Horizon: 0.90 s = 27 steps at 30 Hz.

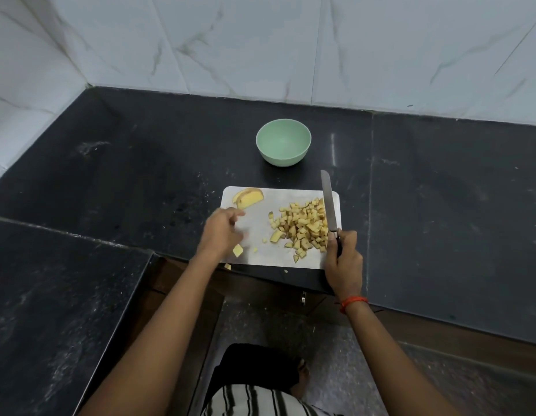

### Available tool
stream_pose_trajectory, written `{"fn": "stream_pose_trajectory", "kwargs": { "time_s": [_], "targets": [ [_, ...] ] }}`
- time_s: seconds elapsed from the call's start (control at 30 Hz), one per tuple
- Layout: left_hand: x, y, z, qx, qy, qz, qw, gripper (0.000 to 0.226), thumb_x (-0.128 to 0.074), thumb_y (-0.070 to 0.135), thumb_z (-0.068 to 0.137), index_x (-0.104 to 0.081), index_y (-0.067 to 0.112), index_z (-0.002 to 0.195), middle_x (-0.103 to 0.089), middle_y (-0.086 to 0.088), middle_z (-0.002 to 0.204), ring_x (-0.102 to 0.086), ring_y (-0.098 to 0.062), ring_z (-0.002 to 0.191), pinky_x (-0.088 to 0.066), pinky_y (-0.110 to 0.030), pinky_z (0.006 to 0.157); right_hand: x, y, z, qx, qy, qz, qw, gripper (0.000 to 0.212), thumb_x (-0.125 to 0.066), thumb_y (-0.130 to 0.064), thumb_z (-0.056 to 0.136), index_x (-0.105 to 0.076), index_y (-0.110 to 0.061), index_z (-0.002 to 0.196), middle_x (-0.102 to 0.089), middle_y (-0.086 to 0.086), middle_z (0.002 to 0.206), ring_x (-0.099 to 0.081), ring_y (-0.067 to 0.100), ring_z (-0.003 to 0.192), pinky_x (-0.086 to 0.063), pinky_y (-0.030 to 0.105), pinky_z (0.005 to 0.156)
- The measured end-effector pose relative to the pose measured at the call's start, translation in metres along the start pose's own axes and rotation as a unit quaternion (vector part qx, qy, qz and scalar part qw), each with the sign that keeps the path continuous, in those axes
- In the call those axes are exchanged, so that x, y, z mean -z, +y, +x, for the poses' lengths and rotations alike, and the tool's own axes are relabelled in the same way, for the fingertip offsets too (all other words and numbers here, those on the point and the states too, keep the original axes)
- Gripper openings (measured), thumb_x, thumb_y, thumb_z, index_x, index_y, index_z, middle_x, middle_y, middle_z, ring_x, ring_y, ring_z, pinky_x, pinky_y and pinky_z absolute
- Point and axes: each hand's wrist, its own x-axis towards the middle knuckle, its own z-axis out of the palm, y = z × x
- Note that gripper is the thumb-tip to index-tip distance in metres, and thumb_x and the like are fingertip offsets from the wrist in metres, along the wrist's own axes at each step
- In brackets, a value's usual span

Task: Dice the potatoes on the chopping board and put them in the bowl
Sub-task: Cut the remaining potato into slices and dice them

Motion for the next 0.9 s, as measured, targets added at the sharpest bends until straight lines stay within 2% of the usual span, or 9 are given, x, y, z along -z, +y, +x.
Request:
{"fn": "stream_pose_trajectory", "kwargs": {
  "time_s": [0.07,0.13,0.2,0.33,0.47,0.53,0.7,0.9],
  "targets": [
    [0.003,-0.016,-0.006,0.039,-0.054,0.065,0.996,0.063,-0.089,0.011,0.075,-0.063,0.022,0.131,-0.053,0.0,0.12,-0.062,-0.021,0.1,-0.056,-0.036,0.094,0.001,0.001,0.0,0.003,0.001,0.002,1.0,0.016,-0.049,-0.026,0.104,-0.04,-0.016,0.094,-0.057,-0.006,0.069,-0.057,0.011,0.055,-0.041,0.037,0.042],
    [0.0,-0.018,-0.01,0.044,-0.085,0.083,0.992,0.073,-0.096,0.019,0.067,-0.062,0.021,0.132,-0.051,-0.001,0.123,-0.059,-0.022,0.105,-0.054,-0.038,0.099,0.0,0.001,0.0,0.003,-0.001,0.003,1.0,0.015,-0.049,-0.024,0.104,-0.041,-0.016,0.094,-0.056,-0.009,0.069,-0.056,0.006,0.056,-0.04,0.034,0.041],
    [-0.005,-0.013,-0.011,0.033,-0.074,0.081,0.993,0.071,-0.097,0.02,0.064,-0.065,0.019,0.128,-0.05,-0.003,0.126,-0.057,-0.021,0.108,-0.051,-0.036,0.102,-0.001,0.001,0.0,0.005,-0.001,0.004,1.0,0.015,-0.049,-0.024,0.104,-0.041,-0.017,0.094,-0.055,-0.009,0.068,-0.057,0.008,0.056,-0.041,0.034,0.041],
    [-0.022,-0.004,-0.01,0.034,-0.029,0.067,0.997,0.048,-0.095,0.018,0.067,-0.073,0.017,0.11,-0.056,-0.001,0.118,-0.06,-0.016,0.095,-0.055,-0.033,0.094,0.0,0.002,0.001,0.004,-0.001,0.001,1.0,0.015,-0.049,-0.024,0.104,-0.04,-0.016,0.094,-0.056,-0.008,0.068,-0.058,0.013,0.056,-0.043,0.038,0.041],
    [-0.041,0.011,-0.009,0.006,-0.033,0.02,0.999,0.033,-0.094,0.014,0.069,-0.075,0.019,0.095,-0.067,0.004,0.099,-0.066,-0.015,0.088,-0.054,-0.026,0.08,0.001,0.001,0.001,0.008,-0.003,0.001,1.0,0.015,-0.05,-0.023,0.104,-0.04,-0.018,0.094,-0.055,-0.008,0.067,-0.057,0.011,0.055,-0.044,0.041,0.041],
    [-0.053,0.024,-0.008,-0.007,-0.031,-0.015,0.999,0.032,-0.093,0.011,0.071,-0.074,0.018,0.095,-0.068,0.005,0.095,-0.065,-0.012,0.084,-0.053,-0.023,0.076,0.0,0.001,0.001,0.009,-0.001,0.001,1.0,0.016,-0.05,-0.023,0.104,-0.039,-0.019,0.093,-0.055,-0.007,0.066,-0.057,0.012,0.054,-0.045,0.042,0.041],
    [-0.069,0.049,-0.006,-0.044,-0.021,-0.047,0.998,0.029,-0.08,0.005,0.079,-0.074,0.017,0.105,-0.066,0.008,0.085,-0.066,-0.013,0.081,-0.057,-0.029,0.078,0.0,0.002,0.0,0.013,-0.002,0.002,1.0,0.016,-0.05,-0.026,0.104,-0.038,-0.022,0.094,-0.056,-0.005,0.067,-0.058,0.014,0.055,-0.045,0.042,0.042],
    [-0.07,0.051,-0.008,-0.053,-0.02,-0.08,0.995,0.046,-0.081,0.003,0.073,-0.072,0.017,0.115,-0.066,0.005,0.089,-0.064,-0.014,0.081,-0.058,-0.028,0.076,0.0,0.002,0.0,0.014,-0.001,0.005,1.0,0.018,-0.051,-0.026,0.104,-0.038,-0.022,0.093,-0.057,-0.004,0.067,-0.058,0.011,0.055,-0.045,0.039,0.041]
  ]
}}
